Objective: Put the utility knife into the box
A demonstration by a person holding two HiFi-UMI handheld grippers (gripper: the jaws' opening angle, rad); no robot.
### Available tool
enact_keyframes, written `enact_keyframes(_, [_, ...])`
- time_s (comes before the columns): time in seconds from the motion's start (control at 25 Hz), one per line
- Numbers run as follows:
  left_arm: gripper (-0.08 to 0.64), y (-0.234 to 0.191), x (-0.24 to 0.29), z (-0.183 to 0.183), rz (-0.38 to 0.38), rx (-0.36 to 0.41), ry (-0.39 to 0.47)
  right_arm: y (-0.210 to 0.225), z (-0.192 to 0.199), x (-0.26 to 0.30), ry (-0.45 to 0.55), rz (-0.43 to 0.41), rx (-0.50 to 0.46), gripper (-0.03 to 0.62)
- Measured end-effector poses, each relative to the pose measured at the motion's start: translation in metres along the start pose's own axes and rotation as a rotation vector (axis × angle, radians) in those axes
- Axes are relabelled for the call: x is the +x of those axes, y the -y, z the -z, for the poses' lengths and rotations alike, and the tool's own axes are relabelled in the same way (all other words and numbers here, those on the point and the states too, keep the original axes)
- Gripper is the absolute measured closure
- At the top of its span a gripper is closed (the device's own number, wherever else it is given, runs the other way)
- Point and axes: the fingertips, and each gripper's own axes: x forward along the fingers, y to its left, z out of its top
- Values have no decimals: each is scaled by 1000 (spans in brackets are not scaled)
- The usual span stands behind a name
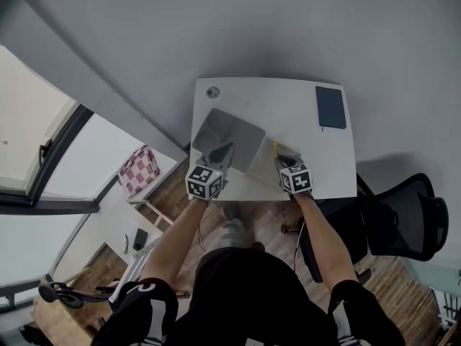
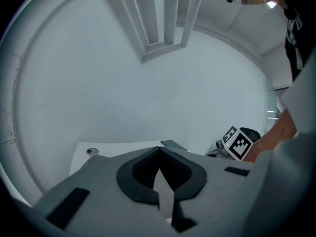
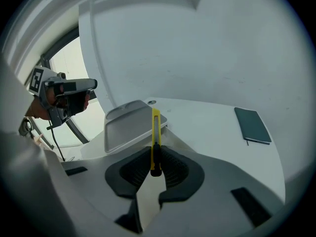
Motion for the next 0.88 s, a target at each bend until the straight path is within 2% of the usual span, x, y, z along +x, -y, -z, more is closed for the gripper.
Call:
enact_keyframes(0.56, [535,-44,24,19,73,-37,-49,9,33,58,-129,47,103,517])
enact_keyframes(0.88, [535,-49,33,30,109,-46,-74,12,42,76,-208,66,140,517])
